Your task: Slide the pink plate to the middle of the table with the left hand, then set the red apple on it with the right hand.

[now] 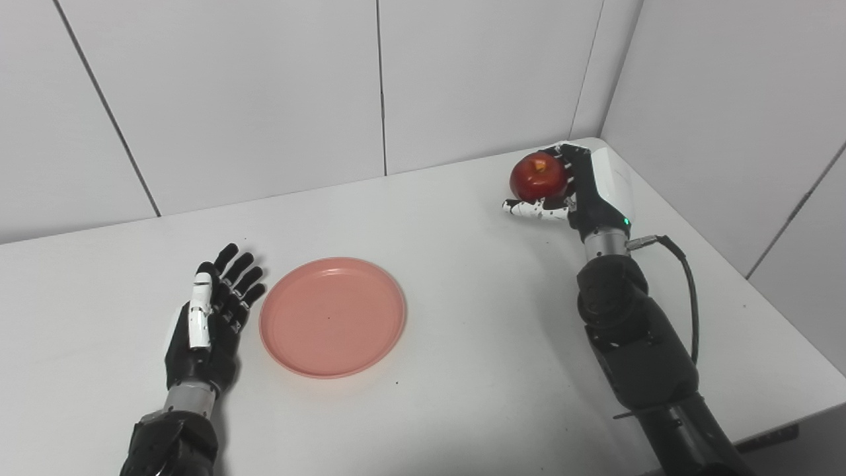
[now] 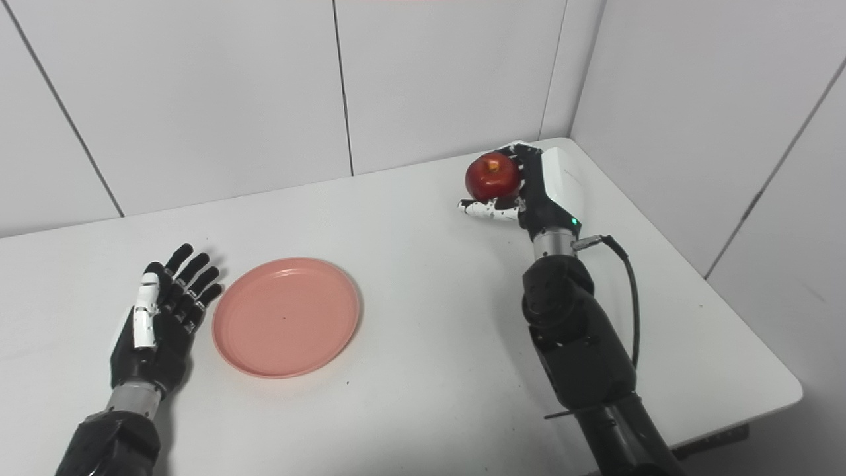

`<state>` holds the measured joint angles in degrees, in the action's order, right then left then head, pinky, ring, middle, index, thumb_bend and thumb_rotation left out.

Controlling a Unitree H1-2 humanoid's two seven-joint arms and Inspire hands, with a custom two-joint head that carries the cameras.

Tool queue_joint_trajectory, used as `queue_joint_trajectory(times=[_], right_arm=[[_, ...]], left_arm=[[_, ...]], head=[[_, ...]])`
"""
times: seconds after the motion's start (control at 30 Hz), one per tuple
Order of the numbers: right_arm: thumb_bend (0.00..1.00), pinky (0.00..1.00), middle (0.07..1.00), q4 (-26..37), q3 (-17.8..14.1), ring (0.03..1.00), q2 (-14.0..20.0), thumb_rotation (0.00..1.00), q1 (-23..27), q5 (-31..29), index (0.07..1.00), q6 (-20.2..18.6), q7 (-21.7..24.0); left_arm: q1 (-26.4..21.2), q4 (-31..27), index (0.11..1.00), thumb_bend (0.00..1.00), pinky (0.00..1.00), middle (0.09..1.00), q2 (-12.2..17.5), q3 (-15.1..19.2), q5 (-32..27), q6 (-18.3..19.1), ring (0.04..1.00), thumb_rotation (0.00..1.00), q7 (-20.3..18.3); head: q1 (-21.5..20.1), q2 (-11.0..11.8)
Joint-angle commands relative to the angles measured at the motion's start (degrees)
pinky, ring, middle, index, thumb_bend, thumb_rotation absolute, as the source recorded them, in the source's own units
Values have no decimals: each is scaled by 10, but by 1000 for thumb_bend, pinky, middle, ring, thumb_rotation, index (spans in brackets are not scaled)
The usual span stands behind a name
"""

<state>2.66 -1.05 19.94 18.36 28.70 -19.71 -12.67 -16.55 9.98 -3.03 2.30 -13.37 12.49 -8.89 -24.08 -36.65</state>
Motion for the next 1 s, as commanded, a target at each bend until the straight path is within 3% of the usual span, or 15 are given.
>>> queue_joint_trajectory(times=[0.0,0.3,0.4,0.87,0.97], right_arm=[[514,379,497,35,5,452,3,130,34,10,486,15,7],[515,406,508,63,30,473,-33,132,53,-6,486,11,51],[515,407,511,59,43,478,-44,131,61,-6,486,28,60],[515,386,508,21,102,461,-101,128,94,3,486,64,64],[515,391,499,26,108,455,-118,127,93,2,485,50,73]], left_arm=[[10,17,876,379,878,887,-8,-7,9,13,874,1000,12],[15,11,871,374,865,884,-22,-25,29,4,871,1000,26],[16,15,874,376,870,887,-25,-29,33,-3,873,1000,26],[5,31,872,389,872,883,-42,-33,46,-28,870,1000,51],[0,28,872,388,873,885,-47,-26,42,-24,871,1000,61]], head=[[15,4],[63,10],[86,9],[168,12],[179,11]])
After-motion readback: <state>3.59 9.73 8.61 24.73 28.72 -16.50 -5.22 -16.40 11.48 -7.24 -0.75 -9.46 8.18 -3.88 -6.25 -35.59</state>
